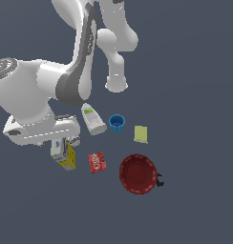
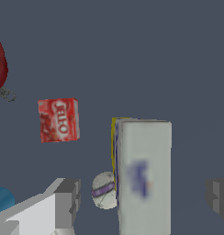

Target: Pick up a designated object from a clutter of objects.

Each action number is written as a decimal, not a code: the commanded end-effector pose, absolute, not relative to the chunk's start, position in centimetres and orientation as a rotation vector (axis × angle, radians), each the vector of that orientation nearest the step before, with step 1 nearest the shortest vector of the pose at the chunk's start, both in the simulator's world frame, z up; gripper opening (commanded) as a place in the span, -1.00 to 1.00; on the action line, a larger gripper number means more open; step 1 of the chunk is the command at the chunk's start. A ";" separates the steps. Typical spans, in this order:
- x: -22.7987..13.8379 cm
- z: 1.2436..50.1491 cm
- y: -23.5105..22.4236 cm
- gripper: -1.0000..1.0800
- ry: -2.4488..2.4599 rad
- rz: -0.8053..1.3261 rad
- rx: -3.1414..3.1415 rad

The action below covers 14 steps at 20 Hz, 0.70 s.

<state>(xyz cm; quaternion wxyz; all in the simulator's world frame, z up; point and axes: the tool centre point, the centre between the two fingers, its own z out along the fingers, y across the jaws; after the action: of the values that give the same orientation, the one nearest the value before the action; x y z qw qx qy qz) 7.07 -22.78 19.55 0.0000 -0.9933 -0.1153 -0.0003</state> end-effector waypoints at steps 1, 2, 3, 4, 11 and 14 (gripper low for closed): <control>7.0 18.6 -22.8 0.92 -0.363 0.001 -3.120; 7.0 18.1 -22.8 0.92 -0.363 0.001 -3.120; 7.0 17.5 -22.8 0.92 -0.364 0.001 -3.120; 7.0 17.0 -22.8 0.92 -0.364 0.001 -3.120; 7.0 15.2 -22.9 0.92 -0.366 0.000 -3.120; 7.1 15.2 -22.9 -1.00 -0.366 0.000 -3.120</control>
<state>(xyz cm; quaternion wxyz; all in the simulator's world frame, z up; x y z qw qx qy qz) 7.05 -22.85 15.21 0.0001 -0.9932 -0.1165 0.0005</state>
